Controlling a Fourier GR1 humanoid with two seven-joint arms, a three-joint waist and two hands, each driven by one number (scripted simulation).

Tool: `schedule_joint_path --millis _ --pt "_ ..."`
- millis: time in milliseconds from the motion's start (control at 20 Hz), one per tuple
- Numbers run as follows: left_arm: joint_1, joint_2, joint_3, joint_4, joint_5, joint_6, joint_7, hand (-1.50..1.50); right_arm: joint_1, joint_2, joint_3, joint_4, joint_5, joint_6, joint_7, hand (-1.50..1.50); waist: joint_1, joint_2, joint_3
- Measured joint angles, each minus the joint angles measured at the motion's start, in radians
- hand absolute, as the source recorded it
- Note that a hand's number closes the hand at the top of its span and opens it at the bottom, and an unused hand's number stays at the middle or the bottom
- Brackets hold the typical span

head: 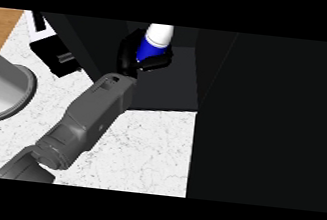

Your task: Pick up the bottled water, place it into the cabinet and close the cabinet

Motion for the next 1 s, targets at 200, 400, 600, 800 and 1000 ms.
schedule_joint_path --millis 200,400,600,800,1000 --pt "-0.035 0.007 -0.005 0.061 -0.027 0.039 -0.026 -1.5 0.002 -0.003 0.0 0.002 -0.003 0.016 -0.006 -1.5 -0.013 0.004 0.0" --pt "-0.057 0.018 -0.011 0.101 -0.051 0.067 -0.059 -1.5 0.001 -0.002 0.002 0.001 -0.007 0.023 -0.006 -1.5 -0.018 0.006 0.0" --pt "-0.074 0.016 -0.011 0.131 -0.063 0.094 -0.078 -1.5 0.002 -0.006 0.001 0.007 -0.012 0.039 -0.012 -1.5 -0.022 0.007 0.0" --pt "-0.106 0.023 -0.003 0.137 -0.063 0.043 -0.07 -1.5 0.008 -0.012 -0.008 0.009 -0.016 0.054 -0.018 -1.5 -0.024 0.008 0.0" --pt "-0.112 0.015 0.028 0.097 -0.039 -0.032 -0.127 -1.5 0.007 -0.008 0.002 0.009 -0.019 0.06 -0.014 -1.5 -0.016 0.007 -0.001"
